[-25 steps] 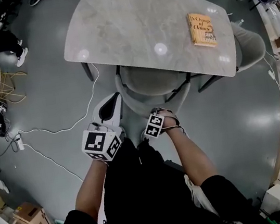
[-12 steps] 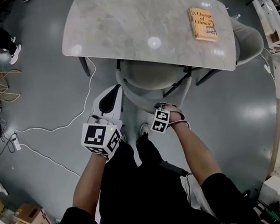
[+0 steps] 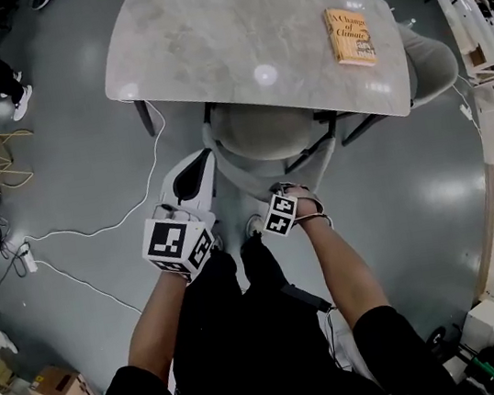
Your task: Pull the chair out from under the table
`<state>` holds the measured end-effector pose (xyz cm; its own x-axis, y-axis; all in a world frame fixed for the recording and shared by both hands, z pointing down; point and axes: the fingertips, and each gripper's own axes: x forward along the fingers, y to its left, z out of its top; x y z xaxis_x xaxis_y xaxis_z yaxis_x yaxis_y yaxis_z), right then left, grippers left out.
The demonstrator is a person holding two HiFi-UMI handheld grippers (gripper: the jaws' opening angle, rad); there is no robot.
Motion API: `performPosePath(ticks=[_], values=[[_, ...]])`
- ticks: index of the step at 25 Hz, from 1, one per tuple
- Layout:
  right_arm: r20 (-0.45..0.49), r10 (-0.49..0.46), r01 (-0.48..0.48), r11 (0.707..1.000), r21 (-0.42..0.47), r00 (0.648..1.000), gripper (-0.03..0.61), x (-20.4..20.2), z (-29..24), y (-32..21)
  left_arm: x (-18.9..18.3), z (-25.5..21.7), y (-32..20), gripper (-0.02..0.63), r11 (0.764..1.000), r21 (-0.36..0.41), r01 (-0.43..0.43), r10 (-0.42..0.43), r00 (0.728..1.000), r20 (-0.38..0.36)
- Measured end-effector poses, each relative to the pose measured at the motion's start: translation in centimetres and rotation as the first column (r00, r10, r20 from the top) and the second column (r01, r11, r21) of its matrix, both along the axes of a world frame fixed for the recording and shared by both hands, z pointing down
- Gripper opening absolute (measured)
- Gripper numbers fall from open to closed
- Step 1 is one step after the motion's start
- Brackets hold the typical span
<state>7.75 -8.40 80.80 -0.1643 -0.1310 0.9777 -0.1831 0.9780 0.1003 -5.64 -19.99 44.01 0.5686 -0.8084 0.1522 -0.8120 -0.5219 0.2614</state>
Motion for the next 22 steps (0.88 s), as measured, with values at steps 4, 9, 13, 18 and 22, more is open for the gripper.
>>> performPosePath(ticks=[4,9,13,18,22], values=[[0.001,0.000,0.000,1.000,0.000,1.000,0.060,-0.1,-0.1,0.6,0.1,0.1,0.5,0.008,1.000,0.000,-0.003,0.003,1.000,0.003],[0.002,0.002,-0.002,1.000,-0.002,1.000,0.060,-0.4,0.0,1.5,0.2,0.0,1.3,0.008,1.000,0.006,0.000,0.000,1.000,-0.001],[0.004,0.001,-0.001,1.000,-0.004,1.000,0.060,-0.4,-0.1,2.4,0.3,-0.3,1.9,0.008,1.000,0.007,-0.002,0.002,1.000,-0.004],[0.006,0.004,-0.004,1.000,-0.005,1.000,0.060,-0.7,-0.1,3.6,0.1,-0.6,2.8,0.008,1.000,0.013,-0.004,0.004,1.000,-0.003],[0.007,0.006,-0.006,1.000,-0.005,1.000,0.060,-0.8,0.0,4.1,0.1,-0.5,3.3,0.008,1.000,0.011,-0.005,0.005,1.000,-0.006]])
